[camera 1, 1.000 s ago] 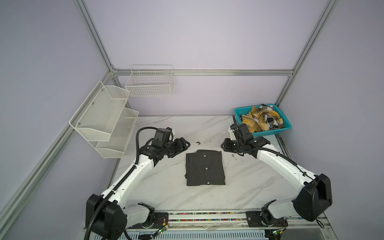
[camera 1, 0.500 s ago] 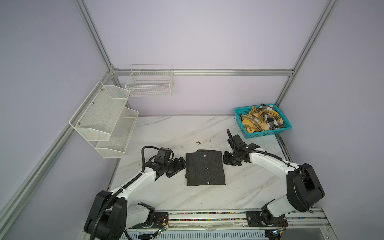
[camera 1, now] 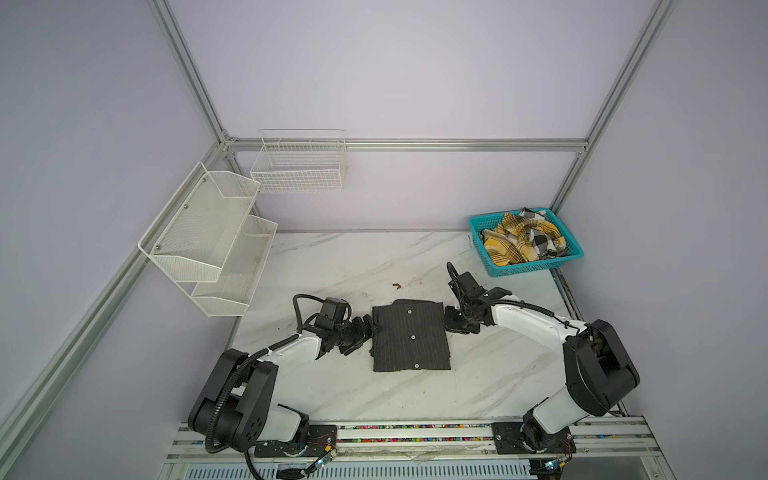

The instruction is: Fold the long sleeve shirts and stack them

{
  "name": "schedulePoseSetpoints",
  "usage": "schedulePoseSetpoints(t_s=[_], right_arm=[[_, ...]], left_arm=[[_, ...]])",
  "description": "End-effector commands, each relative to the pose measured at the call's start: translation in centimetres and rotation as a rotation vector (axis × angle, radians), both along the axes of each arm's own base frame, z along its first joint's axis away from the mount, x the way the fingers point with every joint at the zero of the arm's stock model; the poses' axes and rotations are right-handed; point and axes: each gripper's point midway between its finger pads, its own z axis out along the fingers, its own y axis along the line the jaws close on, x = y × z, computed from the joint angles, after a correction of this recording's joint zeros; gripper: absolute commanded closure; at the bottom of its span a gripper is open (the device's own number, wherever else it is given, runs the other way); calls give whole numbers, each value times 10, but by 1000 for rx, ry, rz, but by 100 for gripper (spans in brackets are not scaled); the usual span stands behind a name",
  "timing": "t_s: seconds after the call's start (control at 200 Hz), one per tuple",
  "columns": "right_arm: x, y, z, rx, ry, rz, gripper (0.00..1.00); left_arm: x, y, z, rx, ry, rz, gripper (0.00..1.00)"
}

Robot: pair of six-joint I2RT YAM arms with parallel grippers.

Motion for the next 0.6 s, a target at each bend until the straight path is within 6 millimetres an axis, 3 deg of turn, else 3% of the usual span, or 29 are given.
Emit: schedulePoseSetpoints(t_s=[0.0, 0.06, 0.075, 0.365, 0.595], right_arm=[[-2, 7, 18, -11, -35, -12, 84], [-3, 11, 10, -13, -20, -8, 86], [-3, 11, 7, -16, -14, -9, 87], [-6, 24, -31, 11, 59, 15, 90], [-15, 6, -80, -89, 137, -20, 93]], left_arm=[[-8, 2, -10, -20, 26, 0, 11], [-8, 0, -10, -36, 23, -4, 11], [-11, 0, -18, -32, 51, -4, 11], [-17, -3, -42, -45, 106, -18, 9], [-34, 2, -62, -32, 185, -2, 8]])
